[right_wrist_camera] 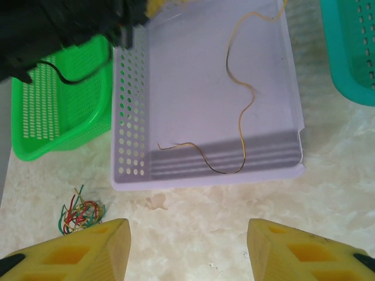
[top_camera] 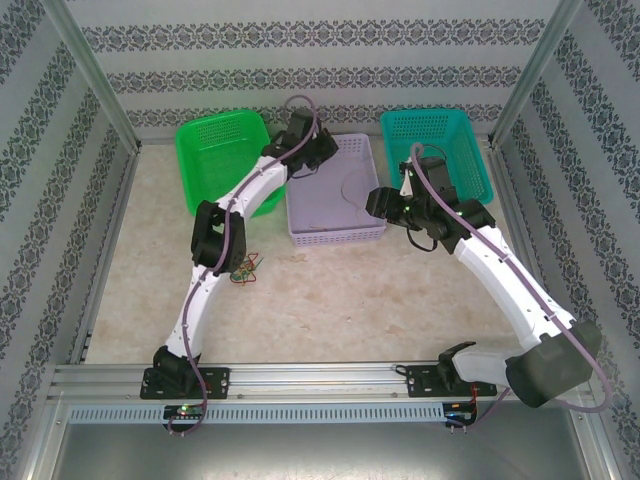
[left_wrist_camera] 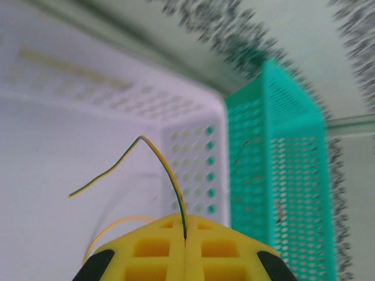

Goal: Untangle the cables

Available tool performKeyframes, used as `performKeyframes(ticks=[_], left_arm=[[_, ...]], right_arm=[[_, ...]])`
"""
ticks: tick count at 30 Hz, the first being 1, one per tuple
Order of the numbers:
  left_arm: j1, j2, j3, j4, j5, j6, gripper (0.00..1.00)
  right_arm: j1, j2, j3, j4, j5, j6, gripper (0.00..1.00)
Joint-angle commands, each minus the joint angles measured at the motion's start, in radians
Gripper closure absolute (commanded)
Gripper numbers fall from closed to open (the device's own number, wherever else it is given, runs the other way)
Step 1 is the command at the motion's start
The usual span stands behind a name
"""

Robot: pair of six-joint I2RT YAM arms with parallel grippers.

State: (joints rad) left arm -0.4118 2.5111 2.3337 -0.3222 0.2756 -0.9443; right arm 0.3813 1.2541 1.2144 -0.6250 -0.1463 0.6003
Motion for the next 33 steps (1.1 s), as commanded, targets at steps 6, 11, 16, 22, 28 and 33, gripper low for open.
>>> performKeyframes(ticks=[6, 11, 16, 22, 28, 33], left_arm=[[0.013, -0.062, 0.035, -0.128, -0.102, 0.092, 1.00], [0.017, -0.081, 0.073, -0.227, -0.227, 0.092, 1.00], [0.028, -0.070, 0.105, -0.304, -0.278, 0.081, 1.00], [0.030, -0.045, 0.123, -0.256, -0.148, 0.075, 0.74], [0.027, -0.072, 0.209, -0.362, -0.105, 0.101, 0.29], [0.032, -0.234, 0.131, -0.487, -0.203, 0.117, 0.28]], right_arm=[[-0.006, -0.031, -0.027, 0.004, -0.004, 0.012, 0.45], [-0.007, -0.036, -0.037, 0.005, -0.004, 0.014, 0.45], [-0.007, -0.038, -0.035, 0.002, -0.001, 0.013, 0.45], [-0.006, -0.037, -0.042, 0.004, -0.006, 0.014, 0.44], [-0.006, -0.043, -0.042, 0.001, 0.007, 0.008, 0.44], [-0.005, -0.044, -0.044, 0.008, 0.022, -0.012, 0.45]])
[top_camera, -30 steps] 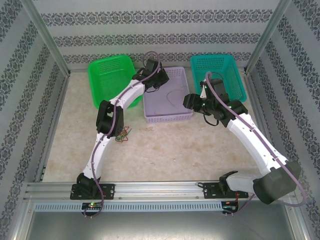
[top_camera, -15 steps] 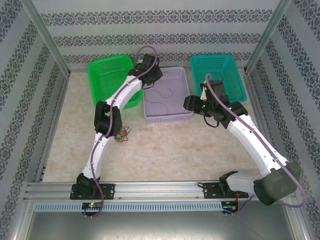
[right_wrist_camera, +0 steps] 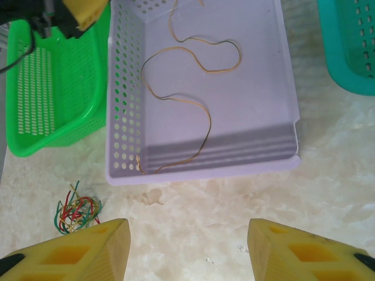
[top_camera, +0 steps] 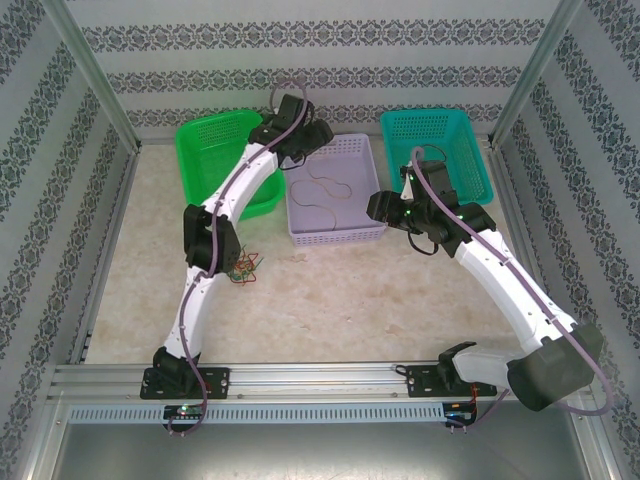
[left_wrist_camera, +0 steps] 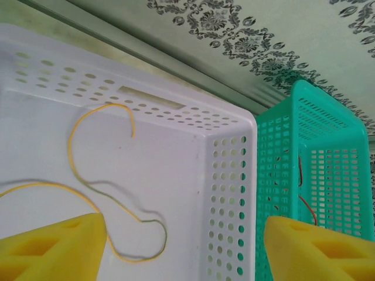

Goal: Untangle the cables

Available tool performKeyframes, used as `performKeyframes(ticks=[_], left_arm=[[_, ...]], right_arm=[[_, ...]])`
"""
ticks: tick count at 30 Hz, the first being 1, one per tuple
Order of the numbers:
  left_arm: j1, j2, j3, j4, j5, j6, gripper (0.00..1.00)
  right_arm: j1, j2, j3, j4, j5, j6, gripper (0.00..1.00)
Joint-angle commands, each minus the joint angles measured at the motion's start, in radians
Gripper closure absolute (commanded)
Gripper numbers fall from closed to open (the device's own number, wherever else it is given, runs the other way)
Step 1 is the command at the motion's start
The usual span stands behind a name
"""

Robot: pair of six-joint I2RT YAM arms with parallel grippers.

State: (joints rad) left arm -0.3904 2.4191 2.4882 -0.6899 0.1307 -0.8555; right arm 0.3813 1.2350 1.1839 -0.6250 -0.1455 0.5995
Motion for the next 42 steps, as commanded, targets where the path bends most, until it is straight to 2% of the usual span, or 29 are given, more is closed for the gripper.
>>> performKeyframes(ticks=[1, 6, 9, 12, 16, 18, 21, 26, 33, 36, 39, 41, 42], left_arm=[[0.018, -0.187, -0.064, -0.151, -0.082, 0.017, 0.29], [0.070, -0.461, -0.406, -0.270, -0.140, -0.044, 0.34], [0.086, -0.631, -0.678, -0.353, -0.181, -0.043, 0.37], [0.096, -0.810, -0.983, -0.406, -0.223, -0.051, 0.35], [0.140, -0.973, -1.265, -0.407, -0.126, -0.046, 0.33], [0.150, -0.992, -1.343, -0.329, -0.033, 0.009, 0.33], [0.151, -0.972, -1.386, -0.180, 0.037, 0.090, 0.32], [0.161, -0.849, -1.333, -0.205, -0.006, 0.201, 0.35], [0.164, -0.785, -1.424, -0.032, 0.057, 0.246, 0.38], [0.163, -0.755, -1.448, -0.012, 0.065, 0.251, 0.61], [0.162, -0.792, -1.525, 0.067, 0.130, 0.233, 0.88], [0.155, -0.829, -1.570, 0.111, 0.188, 0.206, 1.00], [0.148, -0.842, -1.585, 0.132, 0.219, 0.192, 1.00]], right_arm=[[-0.002, -0.026, -0.015, 0.013, 0.024, -0.021, 0.45], [0.074, -0.049, -0.062, 0.080, 0.057, -0.140, 0.46], [0.171, -0.044, -0.100, 0.125, 0.049, -0.236, 0.46], [0.284, -0.013, -0.128, 0.146, 0.021, -0.292, 0.46], [0.394, 0.046, -0.148, 0.186, -0.072, -0.281, 0.45], [0.432, 0.093, -0.153, 0.240, -0.147, -0.240, 0.46], [0.453, 0.182, -0.143, 0.309, -0.232, -0.144, 0.48], [0.453, 0.269, -0.150, 0.437, -0.308, 0.011, 0.49], [0.452, 0.276, -0.203, 0.522, -0.296, 0.125, 0.49], [0.443, 0.274, -0.228, 0.557, -0.293, 0.179, 0.50], [0.428, 0.270, -0.255, 0.594, -0.292, 0.243, 0.52], [0.413, 0.268, -0.267, 0.611, -0.295, 0.285, 0.53], [0.407, 0.267, -0.270, 0.617, -0.294, 0.305, 0.54]])
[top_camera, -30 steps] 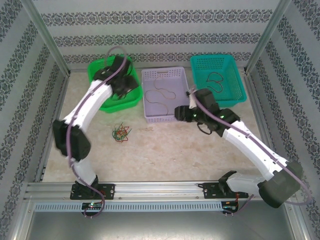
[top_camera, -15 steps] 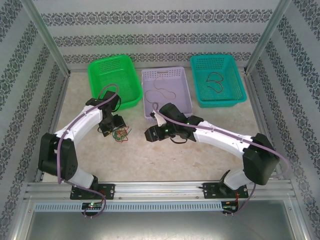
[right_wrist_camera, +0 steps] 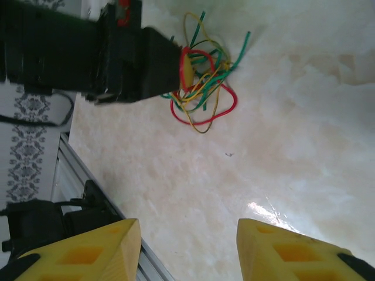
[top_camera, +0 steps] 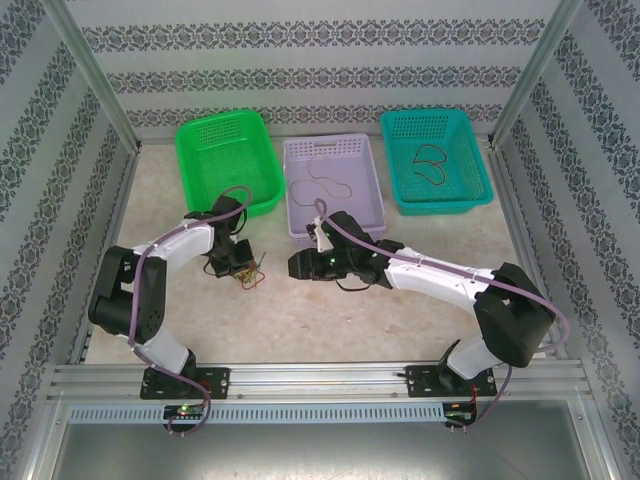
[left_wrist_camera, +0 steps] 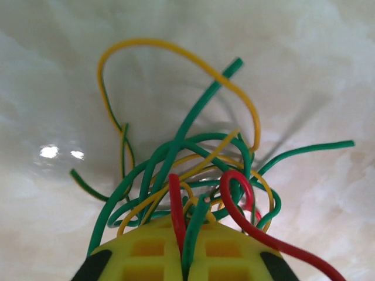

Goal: Untangle the cables

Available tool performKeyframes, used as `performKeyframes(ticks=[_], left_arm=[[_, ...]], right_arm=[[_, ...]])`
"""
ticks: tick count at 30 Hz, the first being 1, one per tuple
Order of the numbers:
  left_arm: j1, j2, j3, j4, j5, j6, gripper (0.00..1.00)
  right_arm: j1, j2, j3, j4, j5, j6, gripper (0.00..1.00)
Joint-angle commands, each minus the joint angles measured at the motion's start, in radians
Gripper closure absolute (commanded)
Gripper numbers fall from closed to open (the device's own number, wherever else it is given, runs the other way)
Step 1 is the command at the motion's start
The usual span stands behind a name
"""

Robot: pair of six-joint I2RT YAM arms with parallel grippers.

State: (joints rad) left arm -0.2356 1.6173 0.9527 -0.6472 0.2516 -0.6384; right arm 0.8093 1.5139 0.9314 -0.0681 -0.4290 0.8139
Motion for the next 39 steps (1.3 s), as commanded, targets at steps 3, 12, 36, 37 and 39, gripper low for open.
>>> performKeyframes(ticks=[3, 12, 36, 37, 39], left_arm=[[-0.063, -0.099, -0.070, 0.144, 0.147, -0.074, 1.00], [-0.235, -0.131, -0.019, 0.161, 0.167, -0.164, 1.00], [-0.297, -0.106, 0.008, 0.167, 0.177, -0.167, 1.00], [-0.296, -0.107, 0.013, 0.166, 0.178, -0.165, 1.00], [-0.296, -0.108, 0.019, 0.161, 0.176, -0.164, 1.00]], right_arm=[[-0.042, -0.012, -0.031, 0.094, -0.016, 0.153, 0.56], [-0.038, 0.040, 0.003, 0.080, -0.007, 0.180, 0.59], [-0.030, 0.138, 0.015, 0.111, -0.027, 0.223, 0.63], [-0.029, 0.154, 0.017, 0.120, -0.035, 0.231, 0.65], [-0.023, 0.182, 0.026, 0.138, -0.054, 0.244, 0.69]])
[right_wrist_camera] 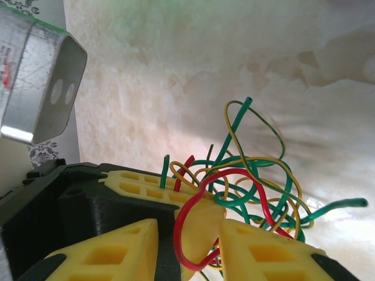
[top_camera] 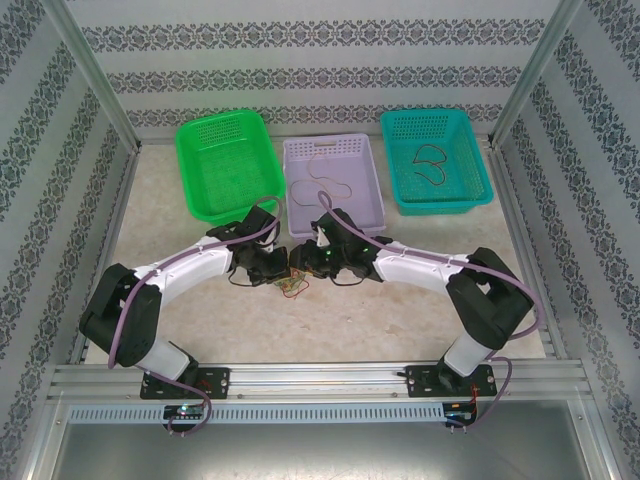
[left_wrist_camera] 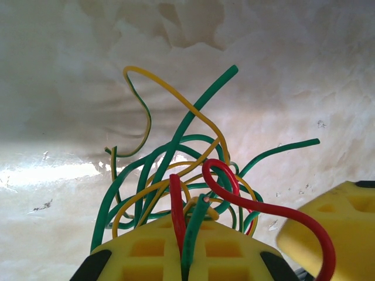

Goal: Untangle the cables

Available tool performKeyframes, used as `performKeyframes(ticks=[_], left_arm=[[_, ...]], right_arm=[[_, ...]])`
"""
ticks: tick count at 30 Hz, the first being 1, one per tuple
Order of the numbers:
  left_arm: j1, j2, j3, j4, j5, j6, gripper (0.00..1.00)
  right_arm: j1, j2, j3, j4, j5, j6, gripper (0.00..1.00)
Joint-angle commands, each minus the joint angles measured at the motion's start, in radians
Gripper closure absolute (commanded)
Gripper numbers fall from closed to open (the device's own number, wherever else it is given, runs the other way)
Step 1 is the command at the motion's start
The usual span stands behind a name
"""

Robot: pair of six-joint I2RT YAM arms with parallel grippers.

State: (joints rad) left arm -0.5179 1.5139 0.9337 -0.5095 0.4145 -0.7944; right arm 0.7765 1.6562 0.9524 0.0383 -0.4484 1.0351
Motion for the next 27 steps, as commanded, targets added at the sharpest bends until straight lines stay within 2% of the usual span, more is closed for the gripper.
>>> performKeyframes(ticks=[1, 3, 5, 12, 16, 20, 27], left_arm=[[-0.014, -0.004, 0.040, 0.023, 0.013, -0.008, 1.00], [-0.014, -0.006, 0.041, 0.019, 0.011, -0.005, 1.00], [-0.014, -0.010, 0.043, 0.001, -0.001, -0.003, 1.00], [-0.003, -0.042, 0.045, -0.194, -0.217, -0.026, 1.00], [0.023, -0.072, 0.014, -0.197, -0.250, -0.066, 1.00], [0.027, -0.059, 0.016, -0.198, -0.254, -0.080, 1.00], [0.029, -0.021, 0.066, -0.312, -0.353, -0.078, 1.00]], right_arm=[[0.015, 0.048, 0.012, 0.033, -0.036, 0.026, 0.71], [0.016, 0.048, 0.016, 0.015, -0.020, 0.022, 0.82], [0.005, 0.029, -0.003, -0.004, 0.004, 0.019, 1.00], [-0.118, -0.213, -0.144, -0.144, 0.103, -0.058, 1.00], [-0.178, -0.331, -0.230, -0.202, 0.117, -0.080, 1.00], [-0.179, -0.361, -0.268, -0.202, 0.118, -0.071, 1.00], [-0.210, -0.470, -0.294, -0.275, 0.218, -0.050, 1.00]])
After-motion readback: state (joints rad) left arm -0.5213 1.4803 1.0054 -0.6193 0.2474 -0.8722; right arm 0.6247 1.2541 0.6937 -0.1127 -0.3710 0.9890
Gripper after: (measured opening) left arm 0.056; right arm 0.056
